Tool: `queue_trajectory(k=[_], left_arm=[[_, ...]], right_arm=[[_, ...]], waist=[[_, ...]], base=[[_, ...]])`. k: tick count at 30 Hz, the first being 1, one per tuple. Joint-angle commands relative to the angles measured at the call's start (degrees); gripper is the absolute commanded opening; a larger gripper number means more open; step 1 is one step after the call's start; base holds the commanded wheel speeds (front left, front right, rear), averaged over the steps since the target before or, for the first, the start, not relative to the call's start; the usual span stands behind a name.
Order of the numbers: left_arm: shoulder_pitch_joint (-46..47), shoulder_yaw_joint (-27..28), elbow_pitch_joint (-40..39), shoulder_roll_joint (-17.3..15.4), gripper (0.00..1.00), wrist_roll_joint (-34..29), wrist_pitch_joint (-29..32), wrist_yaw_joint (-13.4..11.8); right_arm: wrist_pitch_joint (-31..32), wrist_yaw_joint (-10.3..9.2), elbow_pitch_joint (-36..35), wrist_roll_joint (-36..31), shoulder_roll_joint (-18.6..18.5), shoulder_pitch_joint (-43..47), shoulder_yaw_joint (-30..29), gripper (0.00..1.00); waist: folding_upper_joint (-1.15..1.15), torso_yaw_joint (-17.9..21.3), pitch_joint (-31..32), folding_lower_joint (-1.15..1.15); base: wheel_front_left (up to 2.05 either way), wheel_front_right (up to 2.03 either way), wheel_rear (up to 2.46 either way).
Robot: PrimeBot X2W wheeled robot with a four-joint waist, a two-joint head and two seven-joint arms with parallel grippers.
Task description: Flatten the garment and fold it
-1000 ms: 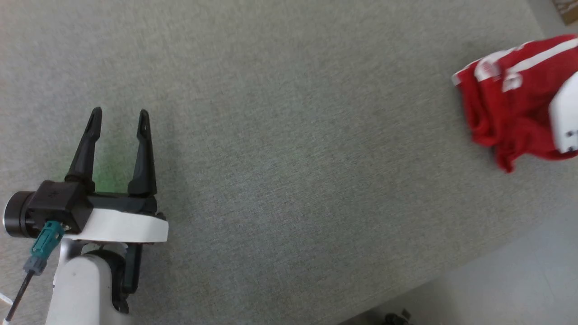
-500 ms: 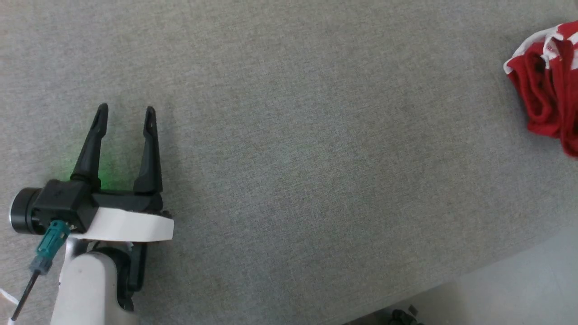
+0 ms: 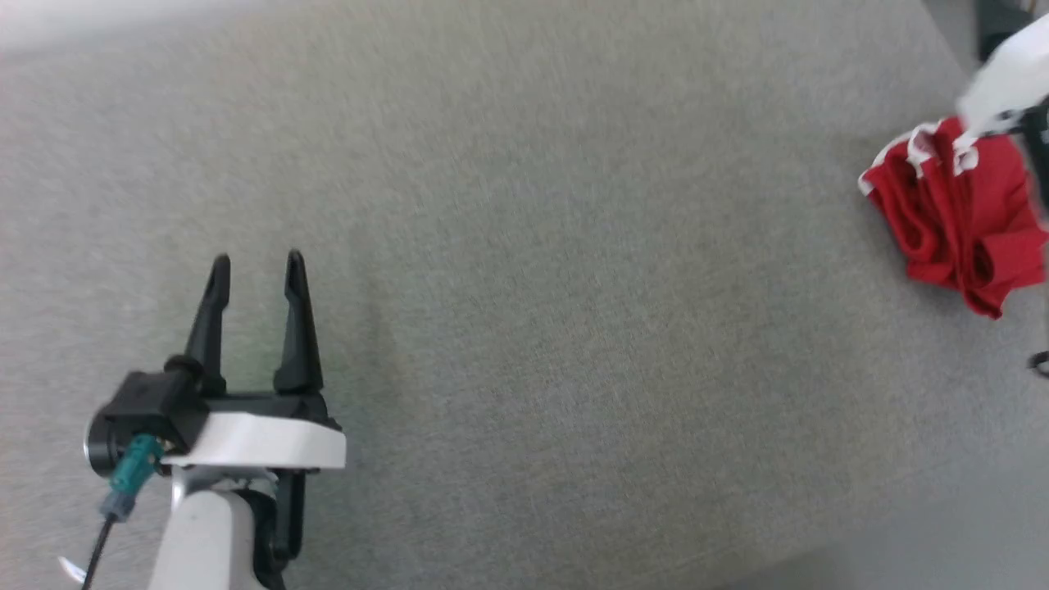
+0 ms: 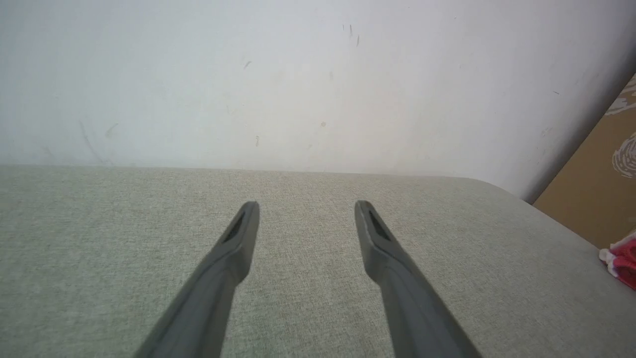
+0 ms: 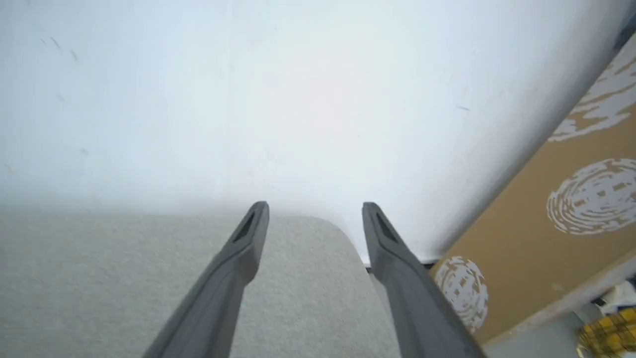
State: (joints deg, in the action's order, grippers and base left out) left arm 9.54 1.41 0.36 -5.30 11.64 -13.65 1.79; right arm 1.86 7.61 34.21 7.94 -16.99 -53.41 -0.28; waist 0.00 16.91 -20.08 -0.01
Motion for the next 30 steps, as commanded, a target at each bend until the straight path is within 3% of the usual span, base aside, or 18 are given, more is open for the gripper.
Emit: queue_trajectory(k=[1,8,15,30], left_arm=[[-0.9,-0.1,0.5,0.4,1.0,0.6,-0.5,-0.6],[-1.9,0.1,2.0,1.5,1.0,2.3,-1.2,-2.3],[-1.9,-0.4,2.6,2.1,1.0,3.0,-1.3,-4.0],[-3.1,-0.2,4.0,2.3,1.0,-0.7,-1.3,-7.6]], right_arm=[[-2.5,-0.12,-3.0,0.9,0.5,2.1,1.0,1.0],[-11.1,-0.12,-17.3,5.5,5.0,12.6,3.1,1.0],[-16.0,-0.12,-27.1,5.3,13.1,25.3,-2.8,1.0],[-16.8,-0.12,-32.5,10.3,14.1,43.8,-1.8,1.0]], waist=[[0.0,-3.6,7.8,0.01],[0.0,-8.8,14.2,0.01],[0.0,-14.5,18.2,0.01],[0.0,-19.3,21.6,0.01]], base=[[0.0,0.0,0.0],[0.0,0.0,0.0],[0.0,0.0,0.0],[0.0,0.0,0.0]])
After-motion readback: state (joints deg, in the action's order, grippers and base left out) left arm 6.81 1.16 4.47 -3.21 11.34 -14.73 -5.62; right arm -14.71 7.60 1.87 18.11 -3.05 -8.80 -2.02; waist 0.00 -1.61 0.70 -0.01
